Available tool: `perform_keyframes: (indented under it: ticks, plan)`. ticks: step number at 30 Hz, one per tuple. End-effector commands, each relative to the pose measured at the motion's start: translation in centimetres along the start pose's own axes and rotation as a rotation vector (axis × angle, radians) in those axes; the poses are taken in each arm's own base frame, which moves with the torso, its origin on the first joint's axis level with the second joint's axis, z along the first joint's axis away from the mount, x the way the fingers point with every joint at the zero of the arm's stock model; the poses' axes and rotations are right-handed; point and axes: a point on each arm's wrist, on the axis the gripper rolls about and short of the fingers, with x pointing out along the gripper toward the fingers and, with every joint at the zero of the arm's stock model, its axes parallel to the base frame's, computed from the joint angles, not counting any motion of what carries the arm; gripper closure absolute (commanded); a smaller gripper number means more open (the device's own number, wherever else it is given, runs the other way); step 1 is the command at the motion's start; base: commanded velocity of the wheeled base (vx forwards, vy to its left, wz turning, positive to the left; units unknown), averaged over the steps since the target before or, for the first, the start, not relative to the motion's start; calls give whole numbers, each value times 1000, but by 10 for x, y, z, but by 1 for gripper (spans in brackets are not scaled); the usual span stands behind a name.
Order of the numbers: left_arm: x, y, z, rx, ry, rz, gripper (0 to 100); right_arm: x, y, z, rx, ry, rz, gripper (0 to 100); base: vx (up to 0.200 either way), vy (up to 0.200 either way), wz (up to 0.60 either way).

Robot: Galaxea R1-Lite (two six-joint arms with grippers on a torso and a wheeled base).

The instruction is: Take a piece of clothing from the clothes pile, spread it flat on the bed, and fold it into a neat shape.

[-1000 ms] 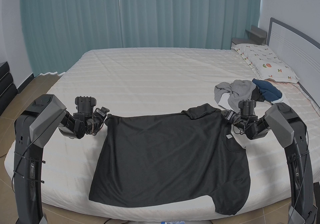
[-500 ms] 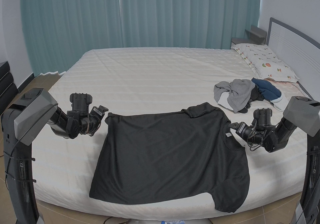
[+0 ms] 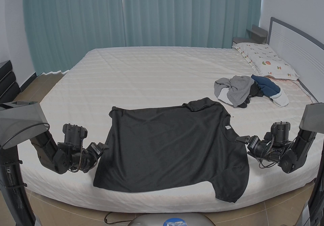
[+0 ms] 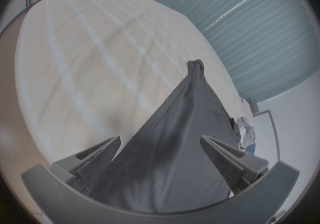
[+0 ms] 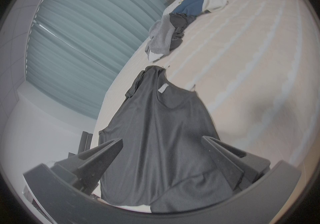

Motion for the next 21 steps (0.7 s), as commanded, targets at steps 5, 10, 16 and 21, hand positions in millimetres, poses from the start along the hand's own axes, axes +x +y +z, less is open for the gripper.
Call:
perform_keyframes:
  ticks: [5,10,16,21]
  plan:
    - [-26,30,-38,200,48,120,0,-21,-10,-14,45,49,-5,0,0,0,0]
    - [-27,32,-48,251,63,144,0,-21,-11,-16,46,54,-8,0,0,0,0]
    - [-24,31,-52,252,74,141,0,-19,-13,-20,43,69,-16,0,0,0,0]
    - [-23,29,-54,254,78,137,0,-19,-12,-20,42,70,-15,0,0,0,0]
